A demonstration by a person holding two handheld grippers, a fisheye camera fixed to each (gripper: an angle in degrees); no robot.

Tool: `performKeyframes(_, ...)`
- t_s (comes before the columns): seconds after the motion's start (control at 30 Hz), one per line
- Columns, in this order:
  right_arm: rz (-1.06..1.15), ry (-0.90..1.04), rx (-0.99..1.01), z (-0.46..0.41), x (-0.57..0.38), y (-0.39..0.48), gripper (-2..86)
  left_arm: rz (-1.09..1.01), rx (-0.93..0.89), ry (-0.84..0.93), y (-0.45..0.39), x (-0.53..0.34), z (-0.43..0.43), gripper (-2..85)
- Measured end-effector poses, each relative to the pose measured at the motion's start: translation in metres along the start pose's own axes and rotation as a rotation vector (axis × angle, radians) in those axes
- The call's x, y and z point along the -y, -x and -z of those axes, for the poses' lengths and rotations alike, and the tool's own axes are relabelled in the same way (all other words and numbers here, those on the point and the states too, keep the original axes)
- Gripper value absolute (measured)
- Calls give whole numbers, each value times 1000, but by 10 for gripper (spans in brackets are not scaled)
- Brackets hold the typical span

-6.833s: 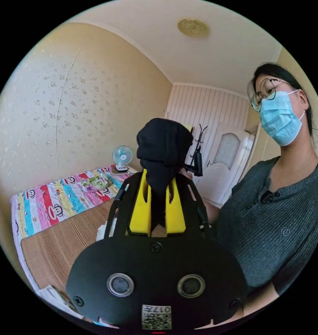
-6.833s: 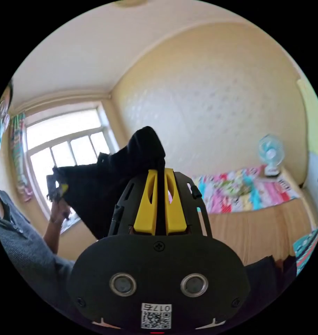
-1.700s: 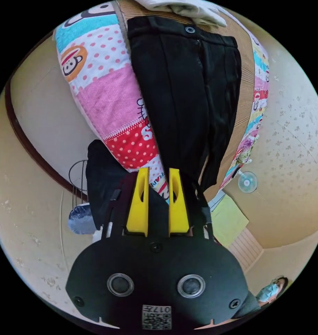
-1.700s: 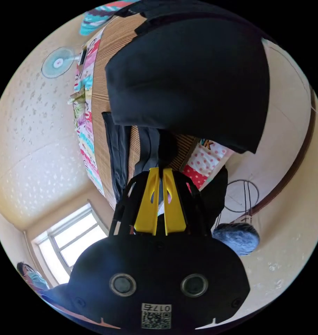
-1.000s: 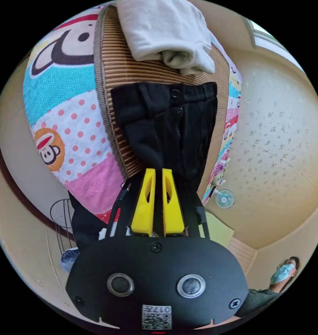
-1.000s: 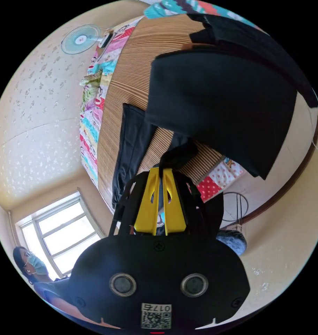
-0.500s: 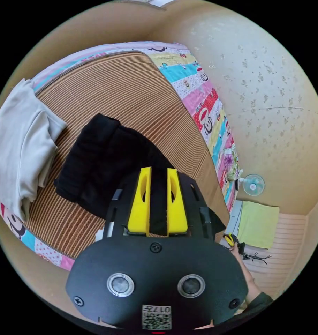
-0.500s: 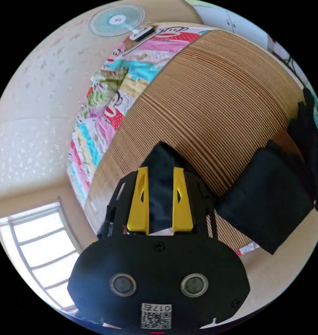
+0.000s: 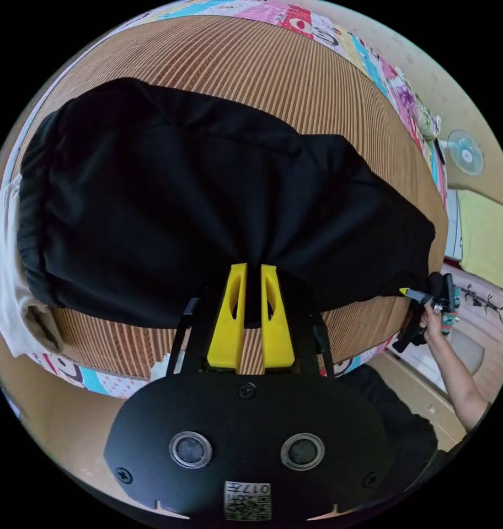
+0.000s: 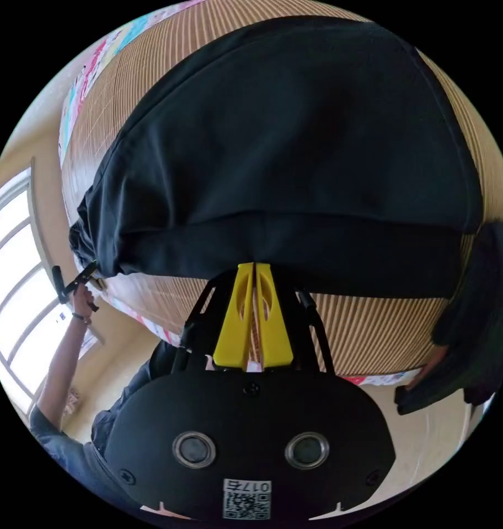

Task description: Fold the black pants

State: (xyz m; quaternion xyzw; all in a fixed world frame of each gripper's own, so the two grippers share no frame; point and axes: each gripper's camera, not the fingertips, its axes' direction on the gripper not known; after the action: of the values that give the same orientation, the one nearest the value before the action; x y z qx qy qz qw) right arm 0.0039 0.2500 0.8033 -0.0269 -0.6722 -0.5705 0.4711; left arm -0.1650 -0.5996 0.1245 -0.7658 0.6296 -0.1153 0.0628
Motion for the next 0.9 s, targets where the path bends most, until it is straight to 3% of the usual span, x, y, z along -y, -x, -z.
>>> performKeyframes(0.17, -137, 86, 285, -45, -70, -57, 16, 77, 5, 39, 18, -48, 1, 58)
performKeyframes(0.23, -217, -10, 465, -48, -100, -85, 25, 141, -51, -6, 27, -70, 9, 62)
performKeyframes(0.3, -361, -244, 741, -46, -144, -129, 58, 279, -156, -62, 42, -99, 17, 65)
performKeyframes(0.37, -521, -414, 834, -44, -175, -158, 95, 386, -249, -95, 51, -120, 19, 62)
performKeyframes(0.5, -672, -558, 781, -28, -192, -193, 121, 554, -322, -86, 56, -159, 17, 63)
performKeyframes(0.63, -688, -474, 718, -17, -168, -201, 62, 590, -315, -37, 50, -172, 16, 64)
performKeyframes(0.73, -563, -426, 629, 16, -143, -178, 27, 605, -325, -20, 47, -172, 20, 64)
performKeyframes(0.9, -164, -386, 369, 119, -129, -89, 9, 612, -363, -11, 46, -158, 28, 71)
